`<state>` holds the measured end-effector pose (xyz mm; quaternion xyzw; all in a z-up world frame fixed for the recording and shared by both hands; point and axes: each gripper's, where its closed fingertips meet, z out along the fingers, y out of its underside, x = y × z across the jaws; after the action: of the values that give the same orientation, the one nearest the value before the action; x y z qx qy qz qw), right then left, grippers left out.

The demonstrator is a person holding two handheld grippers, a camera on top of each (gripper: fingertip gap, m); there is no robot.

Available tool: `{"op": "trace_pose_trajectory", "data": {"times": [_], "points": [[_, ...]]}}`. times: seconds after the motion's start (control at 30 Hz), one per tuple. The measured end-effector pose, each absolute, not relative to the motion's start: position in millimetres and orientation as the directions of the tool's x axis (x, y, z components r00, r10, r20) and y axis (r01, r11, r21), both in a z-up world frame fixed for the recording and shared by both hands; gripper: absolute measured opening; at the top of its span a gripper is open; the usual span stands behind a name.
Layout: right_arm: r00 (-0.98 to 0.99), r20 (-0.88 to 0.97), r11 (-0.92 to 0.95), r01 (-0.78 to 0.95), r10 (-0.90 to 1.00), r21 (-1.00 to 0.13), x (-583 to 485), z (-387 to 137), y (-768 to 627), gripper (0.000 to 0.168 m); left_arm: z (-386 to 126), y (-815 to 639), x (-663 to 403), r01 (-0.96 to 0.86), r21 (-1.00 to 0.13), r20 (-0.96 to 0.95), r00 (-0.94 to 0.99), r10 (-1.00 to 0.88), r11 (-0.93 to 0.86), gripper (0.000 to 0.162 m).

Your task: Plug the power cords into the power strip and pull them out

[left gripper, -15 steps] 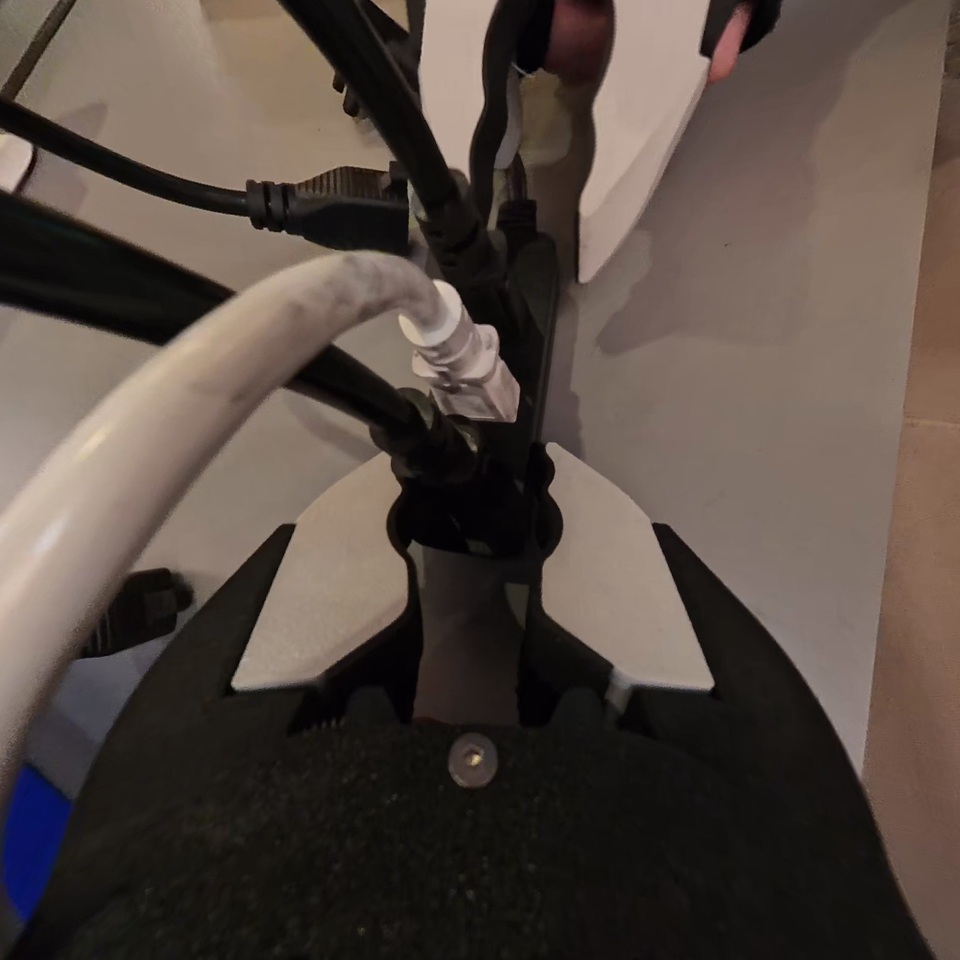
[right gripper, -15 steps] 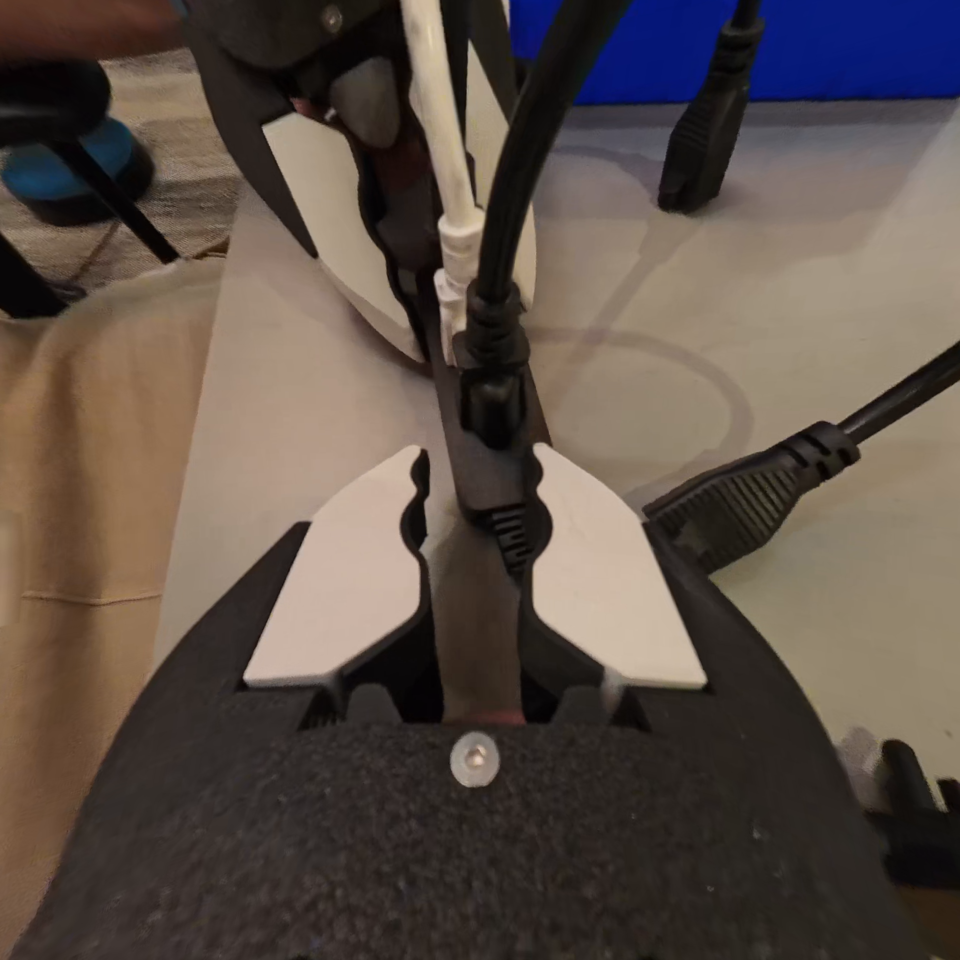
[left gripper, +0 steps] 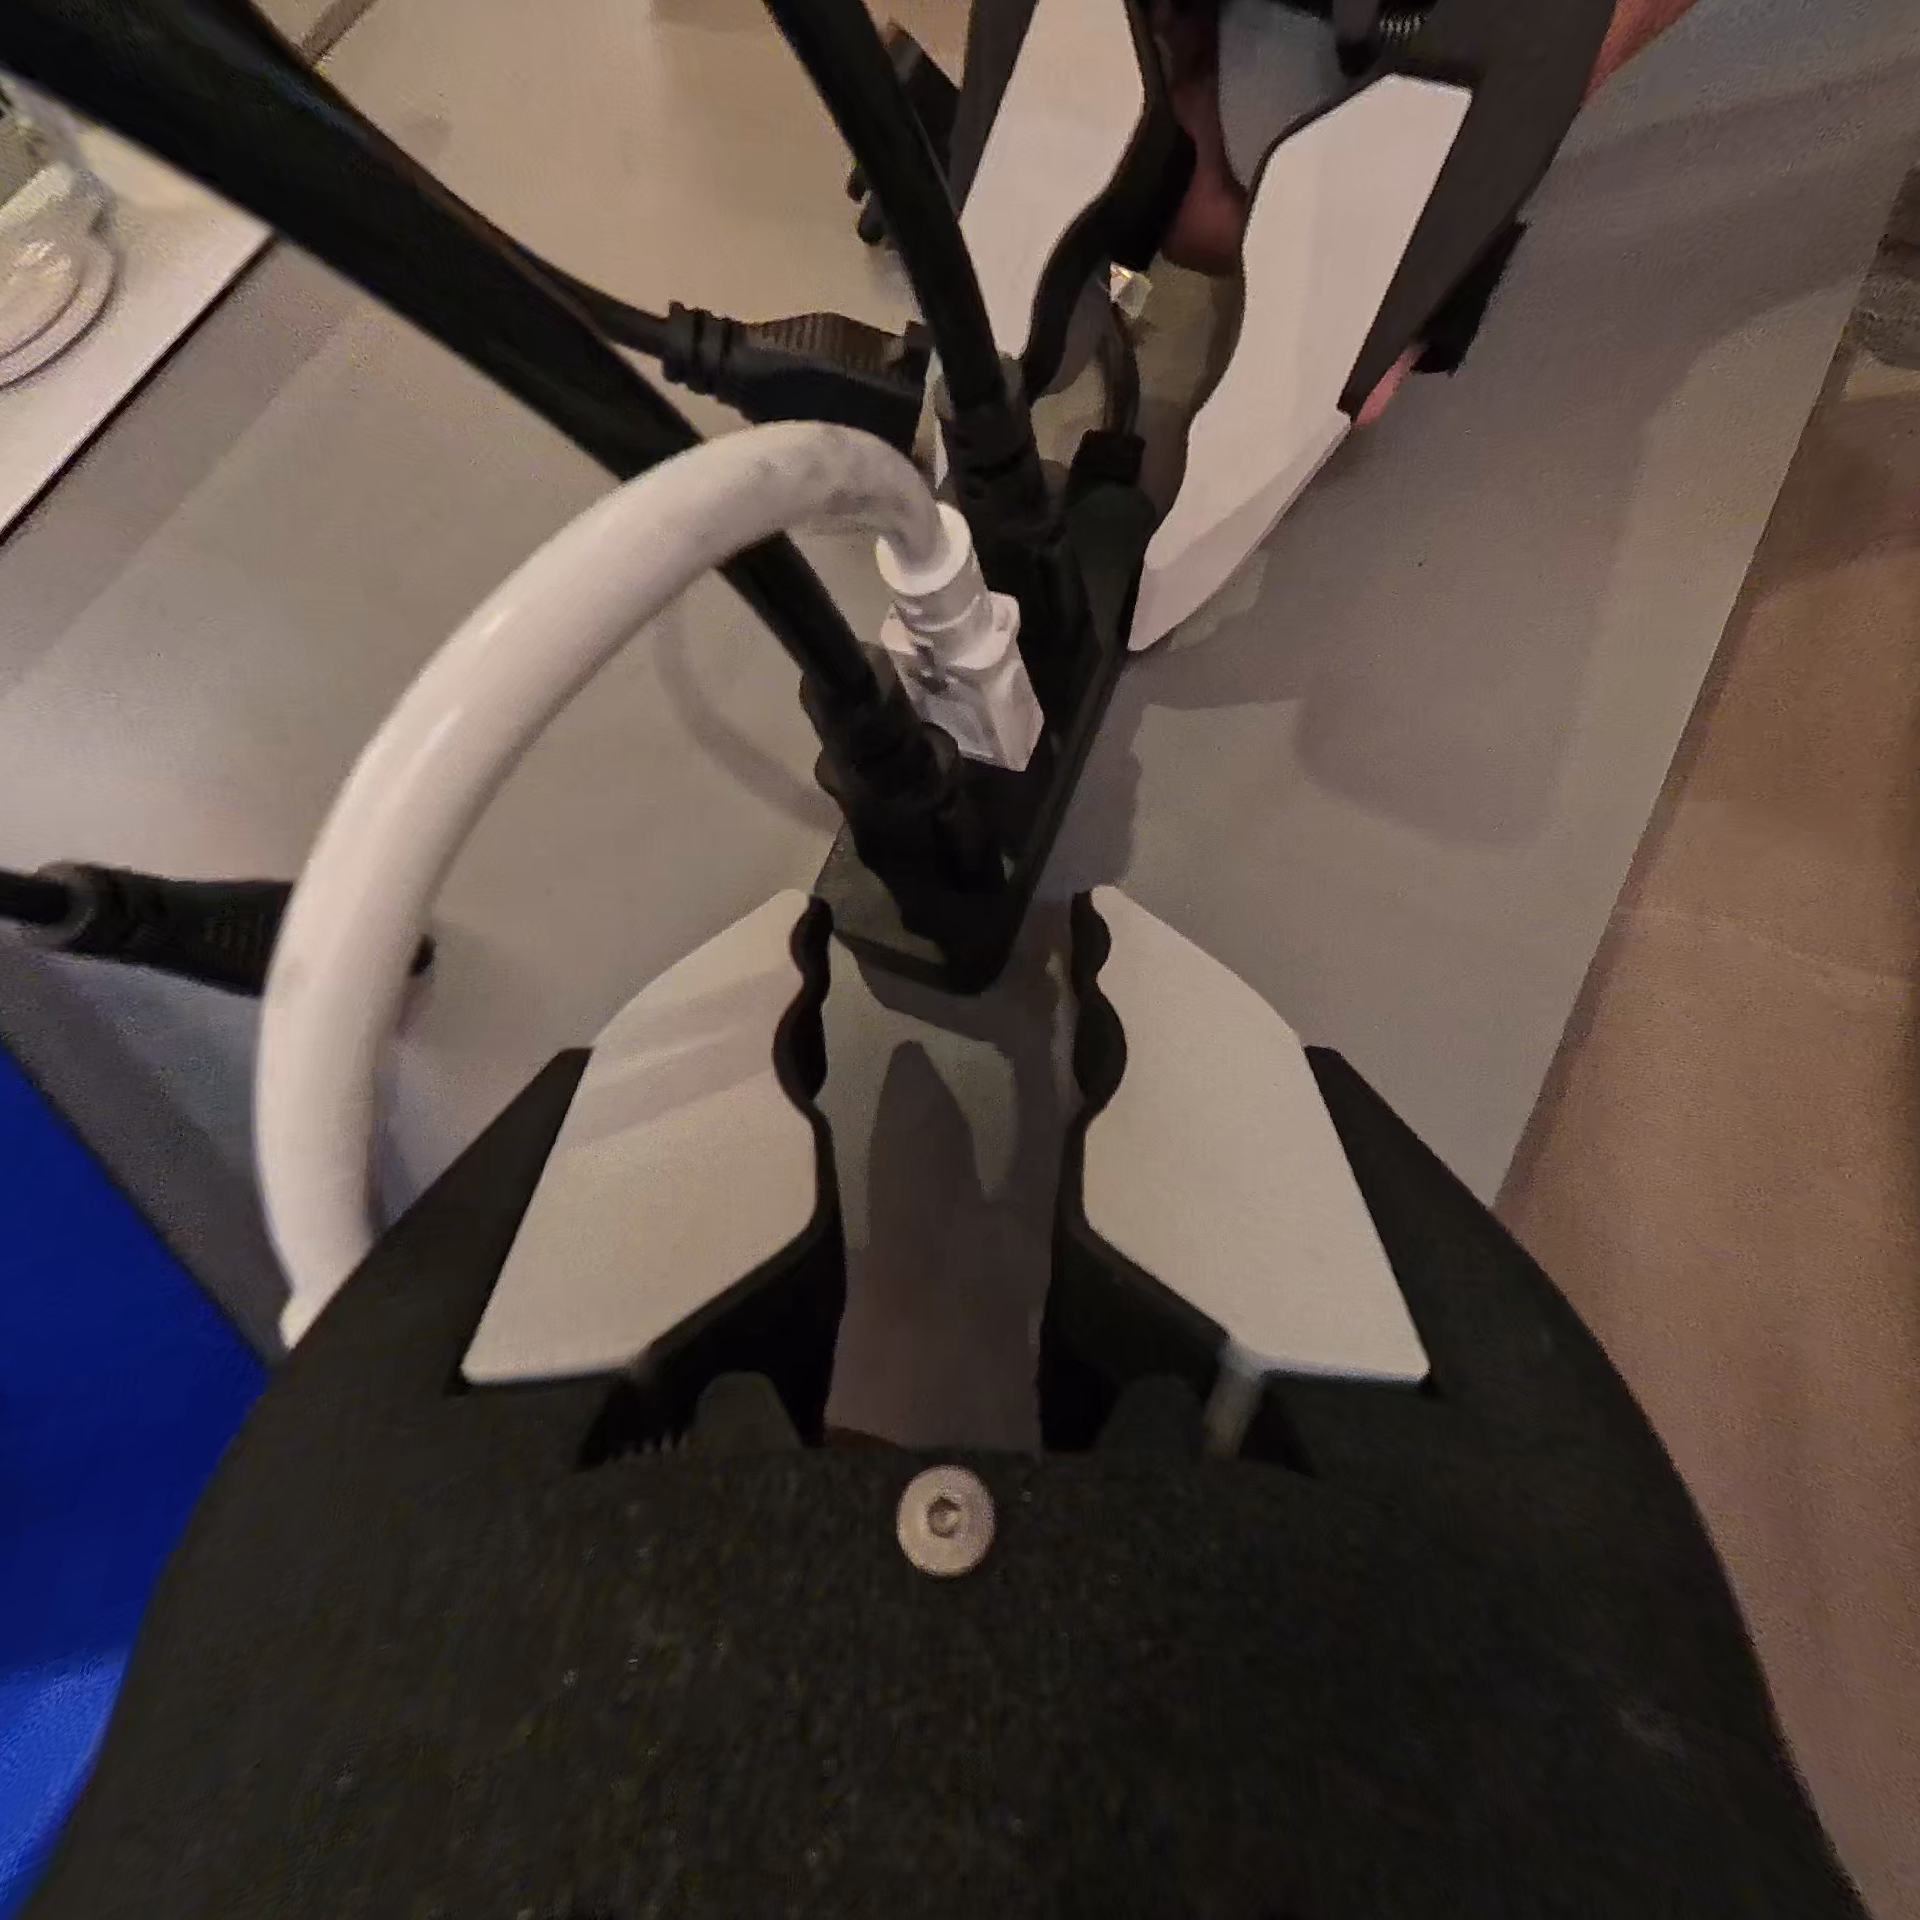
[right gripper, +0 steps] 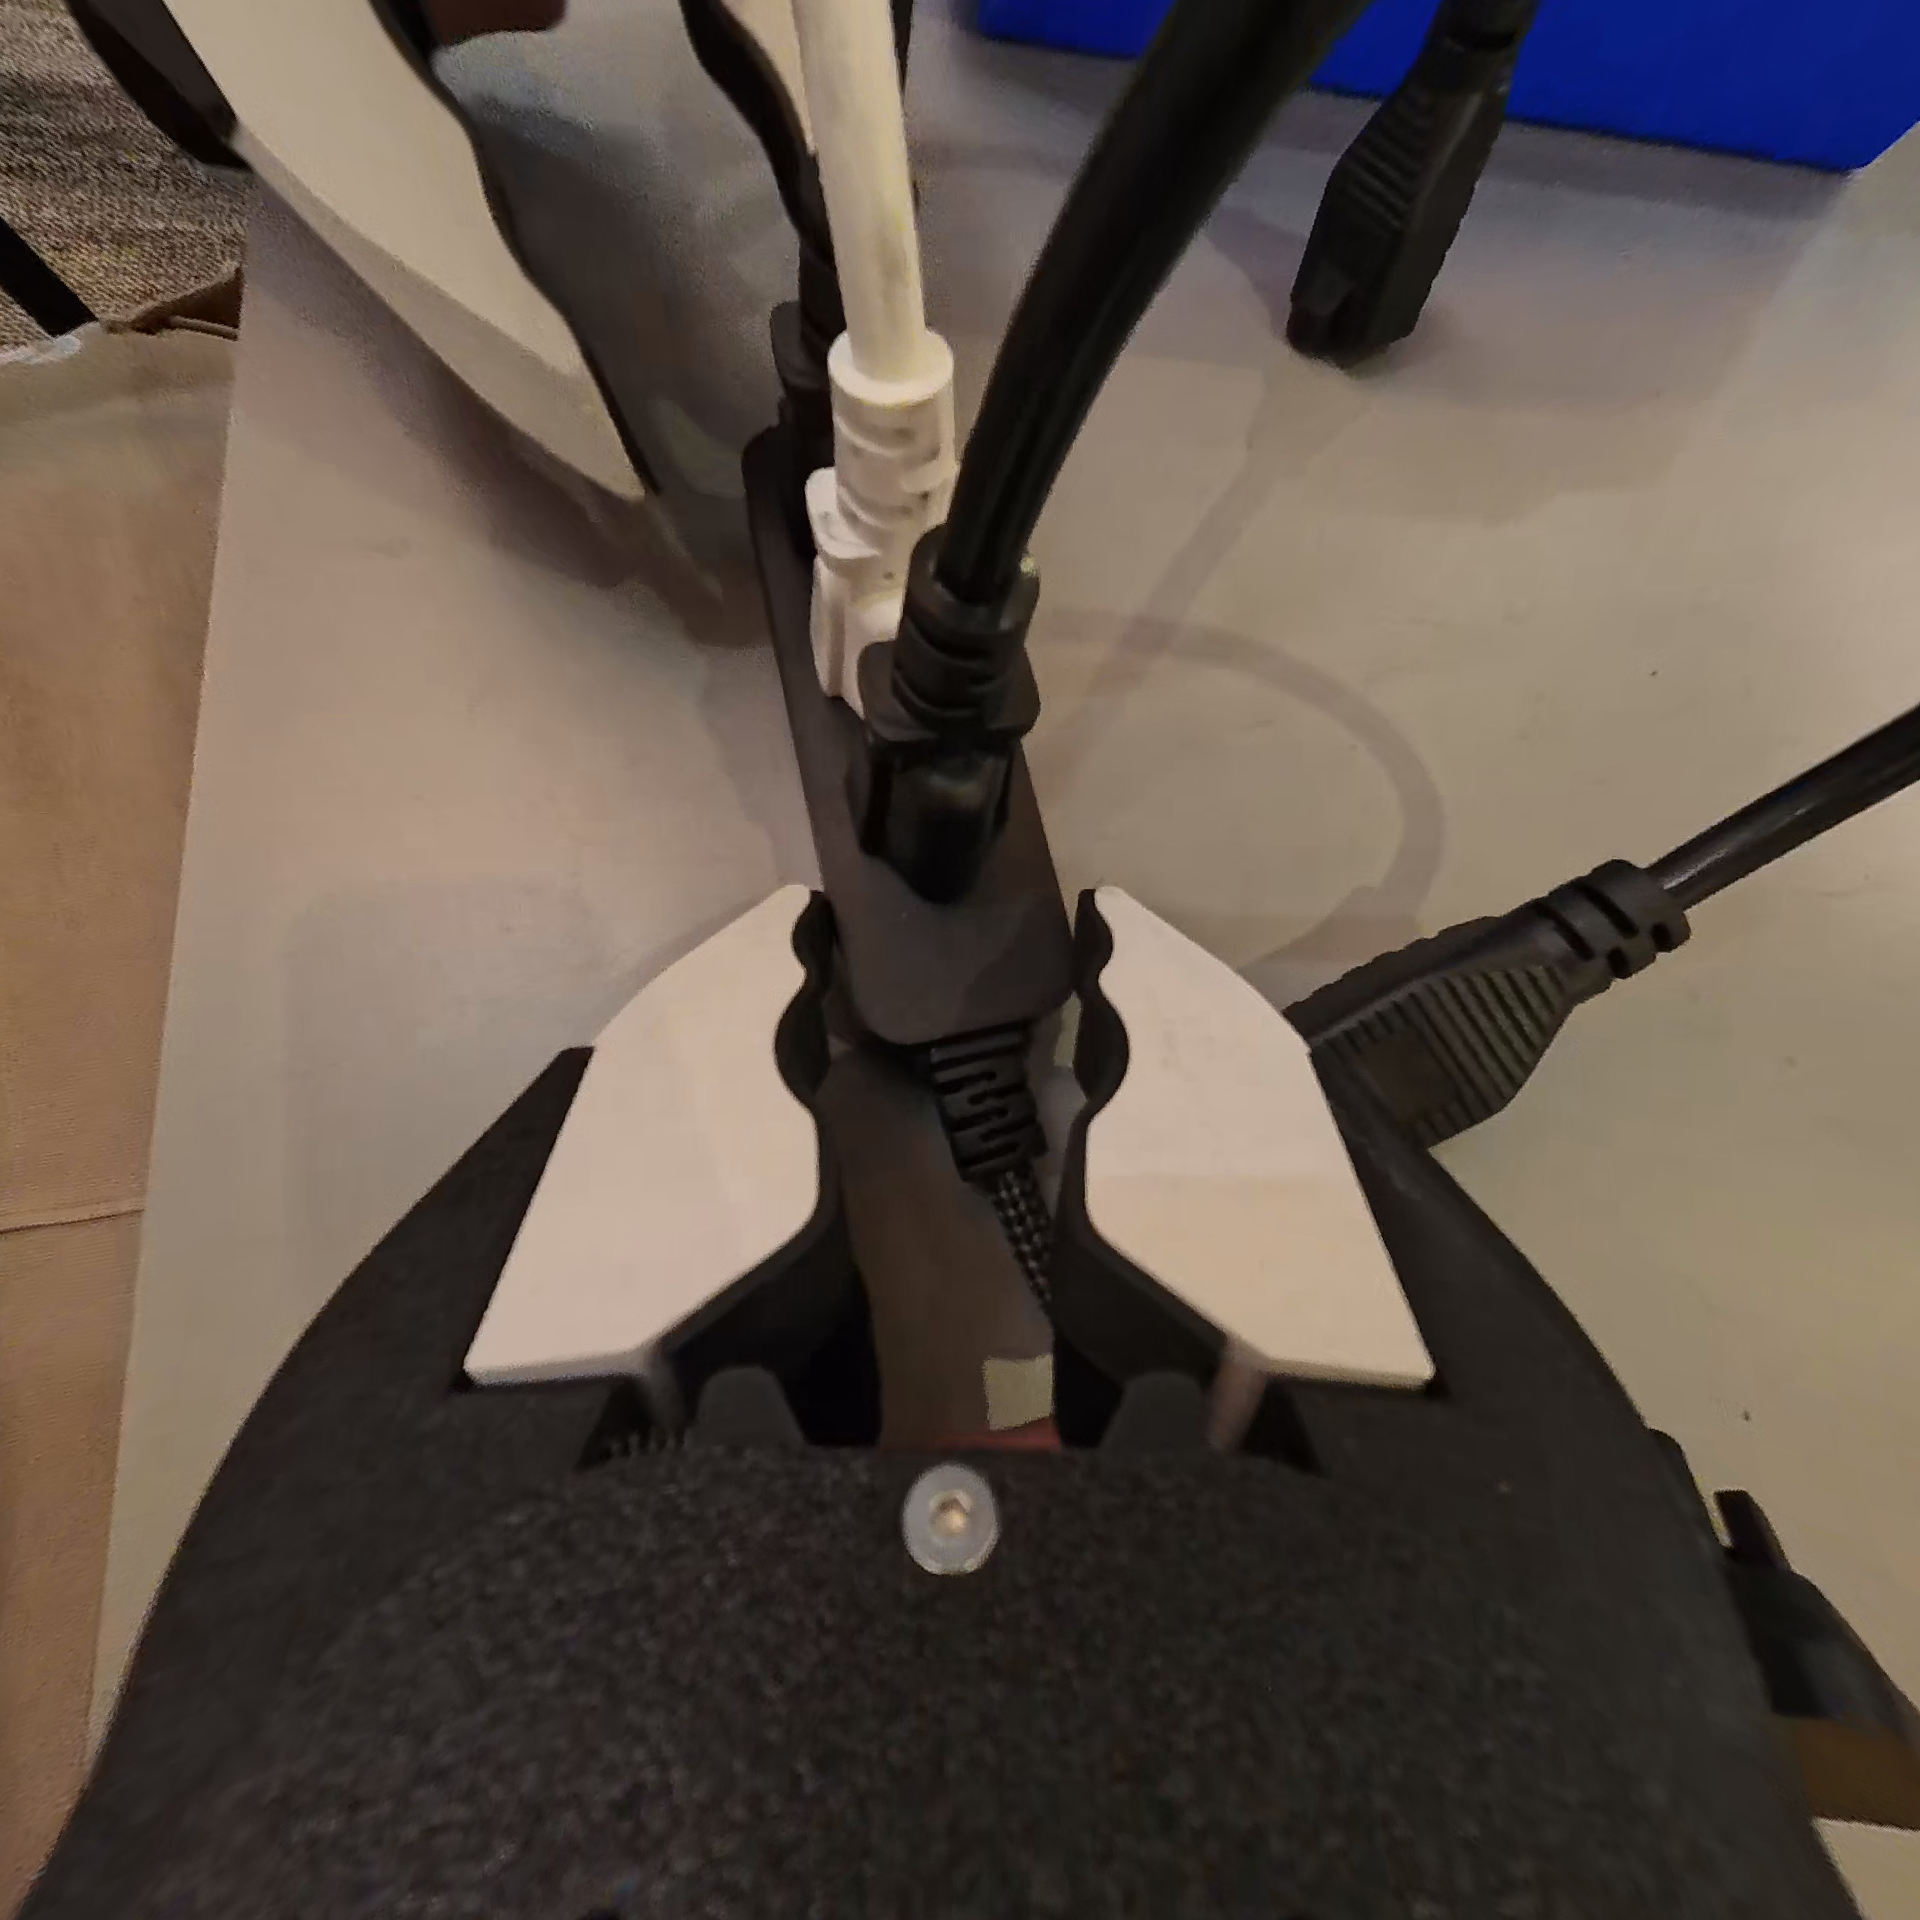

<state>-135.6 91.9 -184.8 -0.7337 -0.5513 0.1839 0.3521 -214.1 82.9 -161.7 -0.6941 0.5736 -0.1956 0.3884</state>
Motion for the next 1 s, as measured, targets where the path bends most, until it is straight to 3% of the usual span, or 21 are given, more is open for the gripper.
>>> {"op": "trace_pose_trajectory", "data": {"times": [0.03,0.47,1.0], "points": [[0.325,0.118,-0.144,0.678,0.938,-0.721,-136,-185,92,0.045,-161,81,-216,-0.636,-0.769,-0.157,0.281,-0.947,-0.061,0.045],[0.291,0.089,-0.136,0.667,0.953,-0.732,-136,-185,83,0.044,-173,75,-202,-0.636,-0.766,-0.139,0.302,-0.943,-0.091,0.054],[0.295,0.068,-0.141,0.631,0.953,-0.763,-136,-173,81,0.040,-177,86,-212,-0.649,-0.757,-0.169,0.308,-0.936,-0.076,0.046]]}}
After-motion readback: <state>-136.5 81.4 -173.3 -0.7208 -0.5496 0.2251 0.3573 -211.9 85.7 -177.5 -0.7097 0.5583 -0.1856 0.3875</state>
